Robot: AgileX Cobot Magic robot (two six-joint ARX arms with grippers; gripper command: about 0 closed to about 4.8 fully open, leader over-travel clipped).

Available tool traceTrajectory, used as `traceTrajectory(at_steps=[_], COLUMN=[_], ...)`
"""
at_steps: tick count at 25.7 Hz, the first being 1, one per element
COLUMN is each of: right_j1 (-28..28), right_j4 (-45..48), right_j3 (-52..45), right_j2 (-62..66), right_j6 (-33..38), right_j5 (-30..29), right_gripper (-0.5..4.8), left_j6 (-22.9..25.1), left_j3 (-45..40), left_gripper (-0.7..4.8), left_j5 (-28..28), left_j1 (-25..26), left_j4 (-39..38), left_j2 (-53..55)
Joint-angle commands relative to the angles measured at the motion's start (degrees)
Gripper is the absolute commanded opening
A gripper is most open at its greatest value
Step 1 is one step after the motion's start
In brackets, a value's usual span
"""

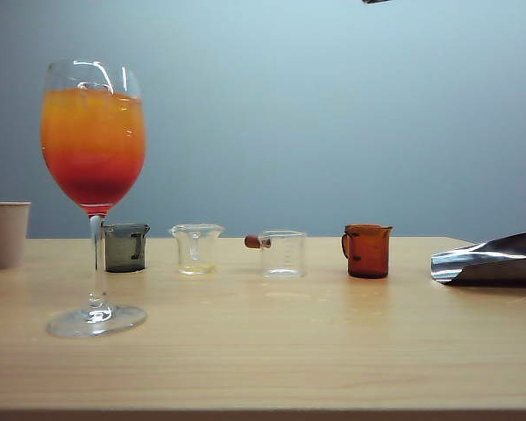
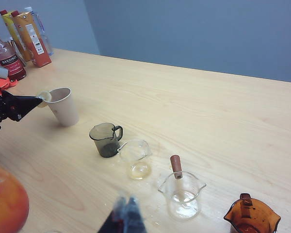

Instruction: Pick up the lemon slice from the paper cup on the left and carefully insert it into the rim of the goblet.

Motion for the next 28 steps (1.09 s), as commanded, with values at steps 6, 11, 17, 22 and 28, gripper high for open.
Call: traceTrajectory(at_steps=[6,11,17,22,28], right_j1=[0.00,0.00,0.02,0.87,2.16], right_j4=[0.98,2.23,1.84,-4.24,-17.73], right_j3=[0.33,0.66,1.18,4.85,14.45], right_j2=[-0.37,-0.42,-0.46,-0.24,-0.28], right_j6=[0.02,-0.15,-0.20,-1.29,-4.04], right_j5=[-0.07,-0.09,-0.09,-0.07,-4.42], right_gripper=[-0.06,-0.06,-0.06,-0.06,-0.06], left_j6=[-2.64,-6.84,-10.82,-12.28,-5.97], left_j3=[0.11,0.07,0.07,0.07,0.07], left_gripper=[-0.06,-0.06,-0.06,-0.06,-0.06], left_j5=[4.81,4.92,9.35,14.97,17.07], left_j1=[0.04,0.04,0.04,-0.17,-4.46], left_j4=[4.24,3.67,1.66,-11.32,-37.64], left_j2=[-0.74,-4.66,-11.23,-19.91,-35.10])
